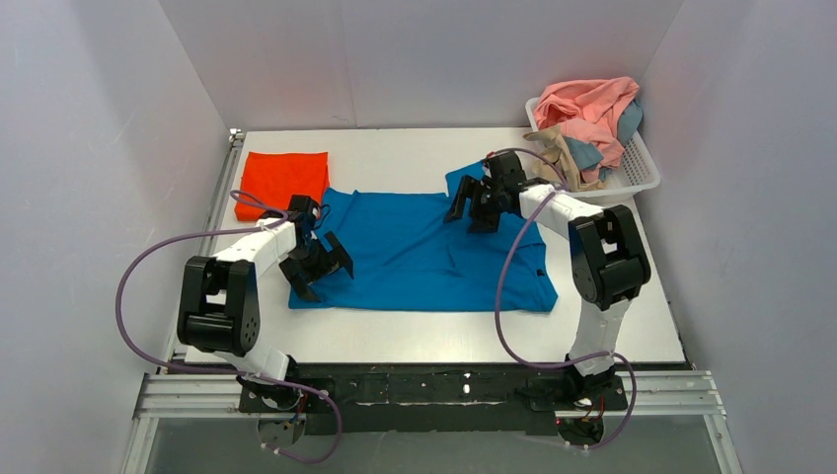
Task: Fold and stack the t-shirts
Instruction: Fold the flattened tshirt in 1/3 of the way
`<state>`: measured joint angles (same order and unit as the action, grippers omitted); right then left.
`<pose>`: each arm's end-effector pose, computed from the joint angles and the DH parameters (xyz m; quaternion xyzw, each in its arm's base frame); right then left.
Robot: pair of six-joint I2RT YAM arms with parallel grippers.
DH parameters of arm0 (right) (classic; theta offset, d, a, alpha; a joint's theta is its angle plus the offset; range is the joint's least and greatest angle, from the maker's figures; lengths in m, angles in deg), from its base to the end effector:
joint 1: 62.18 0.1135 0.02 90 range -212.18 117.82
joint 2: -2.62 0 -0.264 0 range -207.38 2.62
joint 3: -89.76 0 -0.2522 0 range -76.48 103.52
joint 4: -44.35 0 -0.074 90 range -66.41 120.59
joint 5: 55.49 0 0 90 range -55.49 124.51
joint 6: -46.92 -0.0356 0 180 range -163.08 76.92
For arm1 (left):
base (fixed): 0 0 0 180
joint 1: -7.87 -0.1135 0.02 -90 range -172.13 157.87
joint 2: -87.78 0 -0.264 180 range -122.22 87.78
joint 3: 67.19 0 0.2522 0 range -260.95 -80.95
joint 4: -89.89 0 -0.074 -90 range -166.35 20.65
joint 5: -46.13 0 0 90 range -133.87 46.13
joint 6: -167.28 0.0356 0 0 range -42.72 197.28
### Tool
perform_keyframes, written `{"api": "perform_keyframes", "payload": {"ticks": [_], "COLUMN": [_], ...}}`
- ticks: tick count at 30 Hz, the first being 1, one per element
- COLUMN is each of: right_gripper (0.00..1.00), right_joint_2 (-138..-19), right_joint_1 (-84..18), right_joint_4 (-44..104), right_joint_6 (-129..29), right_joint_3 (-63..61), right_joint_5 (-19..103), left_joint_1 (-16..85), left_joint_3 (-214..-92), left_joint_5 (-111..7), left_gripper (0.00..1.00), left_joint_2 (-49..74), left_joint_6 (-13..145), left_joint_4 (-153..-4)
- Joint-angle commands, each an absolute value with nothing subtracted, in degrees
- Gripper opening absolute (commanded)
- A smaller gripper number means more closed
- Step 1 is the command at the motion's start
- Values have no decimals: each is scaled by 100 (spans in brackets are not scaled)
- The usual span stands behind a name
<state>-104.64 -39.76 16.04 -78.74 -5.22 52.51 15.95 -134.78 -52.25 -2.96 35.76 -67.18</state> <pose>0.3658 0.1628 0.1869 0.0547 0.9296 0.2906 0.2200 0.3270 -0.0517 0.1997 -0.2399 0.8937 -0.2180 0.3101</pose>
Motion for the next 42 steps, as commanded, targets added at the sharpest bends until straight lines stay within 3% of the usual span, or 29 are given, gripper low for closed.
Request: {"api": "perform_keyframes", "payload": {"ticks": [1, 5, 14, 22, 30, 42], "right_gripper": [82, 83, 84, 85, 85, 88], "right_joint_2": [-10765, -10508, -9009, -9058, -8436, -7486], "right_joint_1": [-3958, -3959, -3959, -4149, -4620, -4852], "right_joint_4": [1409, 746, 704, 732, 649, -390], "right_joint_6": [-7947, -7737, -7797, -7967, -8025, -8047], "right_joint_3": [526, 720, -1501, -2406, -3442, -4094], "right_joint_5": [4932, 4317, 4437, 4220, 4840, 4649], "left_joint_1": [1578, 1578, 1775, 1908, 2224, 2949], "left_joint_3": [-13434, -13468, -14062, -14462, -13512, -11908], "left_joint_5": [-5100, -5042, -5348, -5528, -5608, -4966], "left_gripper": [98, 98, 98, 98, 98, 98], "left_joint_2": [102, 304, -43, -1154, -939, 904], "left_joint_6": [3612, 3602, 3620, 3668, 3499, 2754], "left_joint_4": [-5832, -5755, -6012, -6378, -6435, -6213]}}
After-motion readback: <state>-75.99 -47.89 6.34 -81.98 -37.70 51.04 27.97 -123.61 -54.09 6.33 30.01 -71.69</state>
